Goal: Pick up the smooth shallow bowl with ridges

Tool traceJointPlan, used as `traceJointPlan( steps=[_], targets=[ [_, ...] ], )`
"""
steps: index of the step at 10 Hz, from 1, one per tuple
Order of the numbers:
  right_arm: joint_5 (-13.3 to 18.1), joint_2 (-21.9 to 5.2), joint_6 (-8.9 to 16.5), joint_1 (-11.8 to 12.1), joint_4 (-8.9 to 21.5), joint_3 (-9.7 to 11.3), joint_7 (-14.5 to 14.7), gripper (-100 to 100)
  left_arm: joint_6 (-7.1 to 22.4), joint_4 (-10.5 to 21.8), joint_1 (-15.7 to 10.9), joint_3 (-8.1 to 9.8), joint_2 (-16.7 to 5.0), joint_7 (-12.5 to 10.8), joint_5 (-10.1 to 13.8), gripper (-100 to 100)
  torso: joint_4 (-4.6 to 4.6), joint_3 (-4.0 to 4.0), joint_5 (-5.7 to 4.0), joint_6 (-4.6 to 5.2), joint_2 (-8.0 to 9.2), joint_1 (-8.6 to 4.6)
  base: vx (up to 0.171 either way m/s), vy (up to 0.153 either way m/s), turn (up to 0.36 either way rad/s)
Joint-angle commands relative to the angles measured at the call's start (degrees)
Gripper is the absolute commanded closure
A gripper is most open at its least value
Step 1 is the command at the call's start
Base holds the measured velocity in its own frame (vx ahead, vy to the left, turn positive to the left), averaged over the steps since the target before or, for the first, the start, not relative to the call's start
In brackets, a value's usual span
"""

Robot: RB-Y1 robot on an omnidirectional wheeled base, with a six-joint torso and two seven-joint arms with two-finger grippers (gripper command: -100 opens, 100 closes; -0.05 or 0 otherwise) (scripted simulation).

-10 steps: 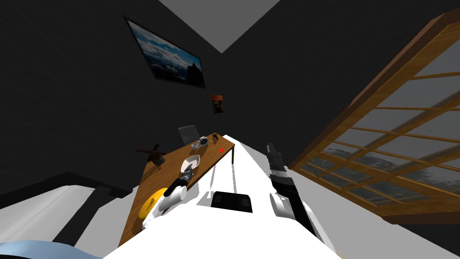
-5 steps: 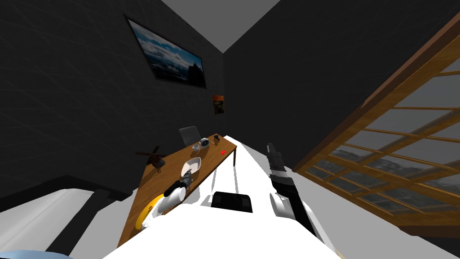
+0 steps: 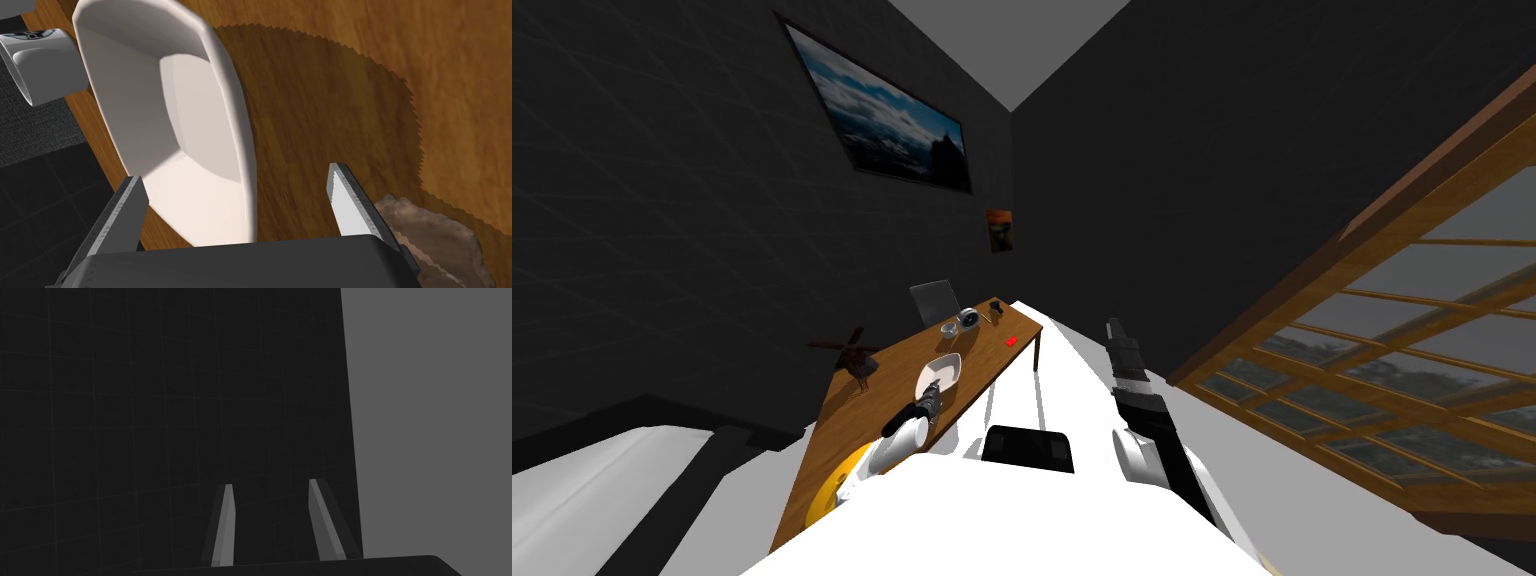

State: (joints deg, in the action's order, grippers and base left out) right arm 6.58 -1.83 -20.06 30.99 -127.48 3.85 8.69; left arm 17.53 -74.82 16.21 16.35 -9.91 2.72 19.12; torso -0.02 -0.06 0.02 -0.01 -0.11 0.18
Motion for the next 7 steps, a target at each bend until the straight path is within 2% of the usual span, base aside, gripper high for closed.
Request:
traceJointPlan(
  steps=[1,2,3,7],
  targets=[
    [0.0,0.0,0.0,0.0,0.0,0.0,0.0,0,-1.5,2.0,-0.9,-0.22,0.3,-0.2,-0.6,-100,0.00,0.00,0.00,0.00,0.00,0.00,0.044,0.043,0.006],
    [0.0,0.0,0.0,0.0,0.0,0.0,0.0,0,-0.8,1.3,-0.7,-0.07,0.3,-0.1,-0.5,-100,-0.01,-0.02,0.00,0.00,-0.03,0.01,0.021,0.019,-0.003],
    [0.0,0.0,0.0,0.0,0.0,0.0,0.0,0,-1.0,1.4,-0.7,-0.08,0.3,-0.1,-0.5,100,0.00,0.02,-0.01,0.00,0.04,-0.07,0.000,0.000,0.000],
    [0.0,0.0,0.0,0.0,0.0,0.0,0.0,0,-1.0,1.4,-0.7,-0.07,0.3,-0.2,-0.5,100,0.04,0.09,-0.08,0.02,0.15,-0.20,0.000,0.000,0.000]
  ],
)
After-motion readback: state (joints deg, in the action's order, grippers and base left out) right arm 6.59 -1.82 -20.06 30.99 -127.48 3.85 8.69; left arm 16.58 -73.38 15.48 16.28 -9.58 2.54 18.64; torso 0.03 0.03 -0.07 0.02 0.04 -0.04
